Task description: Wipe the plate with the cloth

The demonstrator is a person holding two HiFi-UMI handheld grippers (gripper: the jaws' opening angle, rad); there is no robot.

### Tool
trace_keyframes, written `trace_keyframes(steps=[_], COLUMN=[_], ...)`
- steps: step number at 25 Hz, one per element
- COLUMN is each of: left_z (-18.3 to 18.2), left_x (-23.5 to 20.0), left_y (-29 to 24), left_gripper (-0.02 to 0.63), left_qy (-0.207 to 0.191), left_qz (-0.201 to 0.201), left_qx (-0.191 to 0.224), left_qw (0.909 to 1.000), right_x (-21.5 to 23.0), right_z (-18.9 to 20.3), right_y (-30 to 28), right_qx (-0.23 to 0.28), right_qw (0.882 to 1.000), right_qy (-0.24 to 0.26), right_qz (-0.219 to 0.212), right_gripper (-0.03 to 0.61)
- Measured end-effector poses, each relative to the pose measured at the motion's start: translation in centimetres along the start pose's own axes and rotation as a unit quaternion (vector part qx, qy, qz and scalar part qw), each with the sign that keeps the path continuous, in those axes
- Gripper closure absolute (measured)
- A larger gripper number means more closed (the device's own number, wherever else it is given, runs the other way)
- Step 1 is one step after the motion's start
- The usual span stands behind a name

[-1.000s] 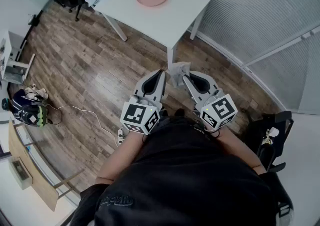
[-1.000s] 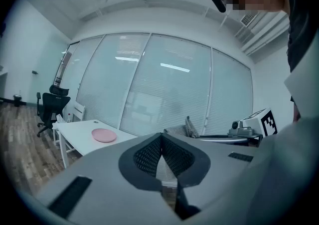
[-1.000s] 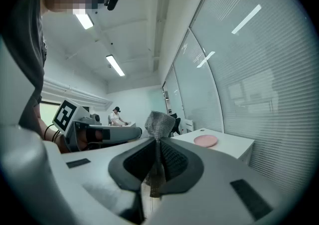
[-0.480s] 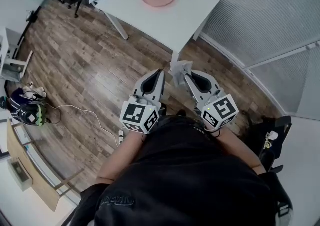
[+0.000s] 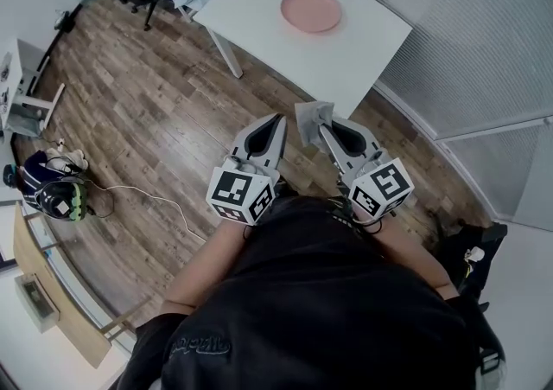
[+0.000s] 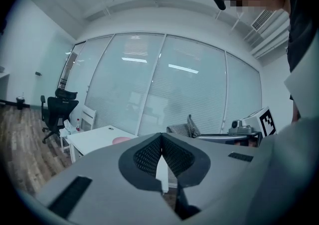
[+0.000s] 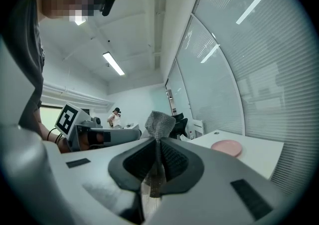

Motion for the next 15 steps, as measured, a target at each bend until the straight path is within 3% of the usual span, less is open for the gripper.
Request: trace_keyframes(steps=[6, 15], left_z=[-0.5, -0.3], left_x=[-6.1, -10.6], left_y=[2.3, 4.2], left_gripper=[0.597, 0.597], left_qy=[0.011, 0.029], left_qz=[-0.033, -0.066], left_qx=[0.003, -0.003], left_qw=[0.9994, 0.9974], right_x=[-2.7, -4.6], right_z=[0.1, 0.7], right_y=[-6.5, -12.5], right_qx=[-0.014, -0.035], right_qw=[0.999, 0.996], right_qy=[-0.006, -0.008], right_qz=[-0.032, -0.081], right_gripper=[0.537, 0.537])
Point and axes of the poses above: the fingertips, and each gripper's own axes: y backward along the fingers, x to its right, z out of its underside, the point moved 1 cm from there along y, backward along the fingers, and after that the axes turned 6 degrees about z, right-handed, at the moved point
